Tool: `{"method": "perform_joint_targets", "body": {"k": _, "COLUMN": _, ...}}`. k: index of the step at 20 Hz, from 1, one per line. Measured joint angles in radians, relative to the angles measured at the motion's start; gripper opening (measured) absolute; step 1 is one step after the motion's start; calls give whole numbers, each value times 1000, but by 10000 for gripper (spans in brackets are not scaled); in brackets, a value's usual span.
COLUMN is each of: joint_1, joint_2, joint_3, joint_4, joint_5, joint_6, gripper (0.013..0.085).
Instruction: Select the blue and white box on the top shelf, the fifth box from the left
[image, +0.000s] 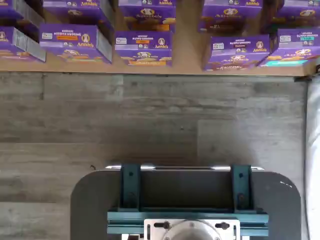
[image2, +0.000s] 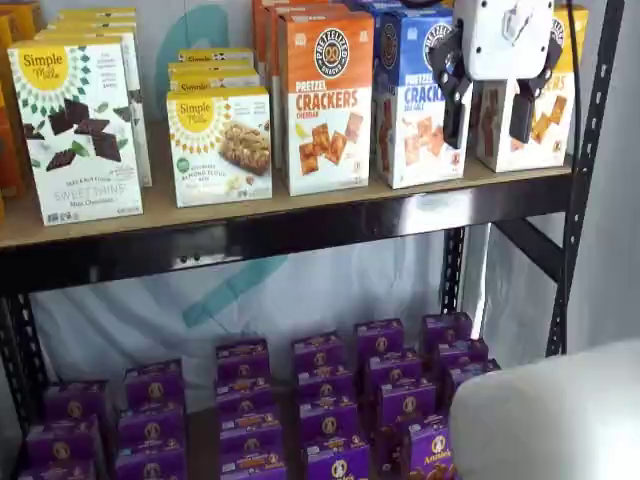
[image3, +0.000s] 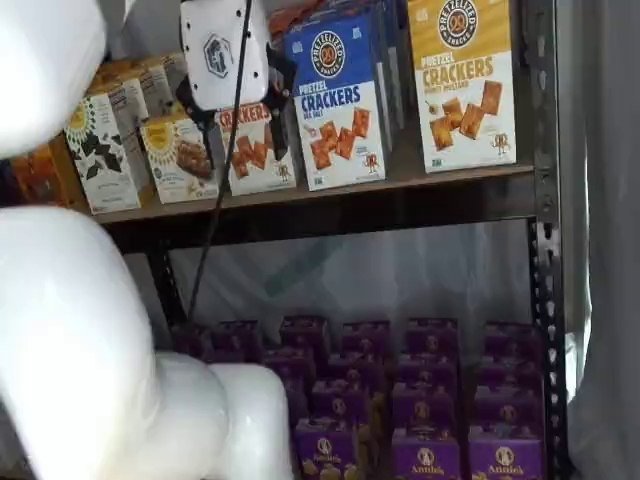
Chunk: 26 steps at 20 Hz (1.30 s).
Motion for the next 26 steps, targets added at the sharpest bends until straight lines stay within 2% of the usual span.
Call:
{"method": "perform_joint_targets", "body": {"k": 1, "joint_1": -19, "joint_2": -5, "joint_3": 5, "joint_4": 21, "joint_5": -7, "joint_6": -11, "gripper": 850}}
{"method": "perform_joint_targets", "body": {"k": 2, "joint_1": -92, "joint_2": -23, "joint_3": 24, "joint_4": 97, "joint_5": -31, "joint_6": -50, "gripper": 850}}
{"method": "perform_joint_targets", "body": {"k": 3, "joint_1": -122, "joint_2": -32, "joint_3": 32, "joint_4": 134, "joint_5": -43, "joint_6": -67, "gripper": 850}}
{"method": "perform_joint_targets", "body": {"k": 6, "joint_1": -124, "joint_2": -34, "joint_3": 37, "joint_4": 145, "joint_5": -53, "joint_6": -71, "gripper": 850}}
{"method": "perform_joint_targets", "body": {"k": 9, "joint_1": -106, "joint_2": -35, "joint_3": 46, "joint_4": 128, "joint_5": -72, "joint_6": -64, "gripper": 850}}
{"method": "perform_joint_targets", "body": {"k": 18, "joint_1": -25, "joint_2": 0, "joint_3": 65, "joint_4": 21, "joint_5": -209, "joint_6": -25, "gripper": 850}}
{"method": "perform_joint_targets", "body": {"k": 22, "joint_1": -21, "joint_2": 46, "joint_3": 39, "joint_4": -12, "joint_5": -273, "joint_6": -28, "gripper": 850}}
{"method": "perform_joint_targets", "body": {"k": 26, "joint_1": -44, "joint_2": 111, "joint_3": -14, "joint_4": -19, "joint_5": -318, "joint_6": -51, "gripper": 850}}
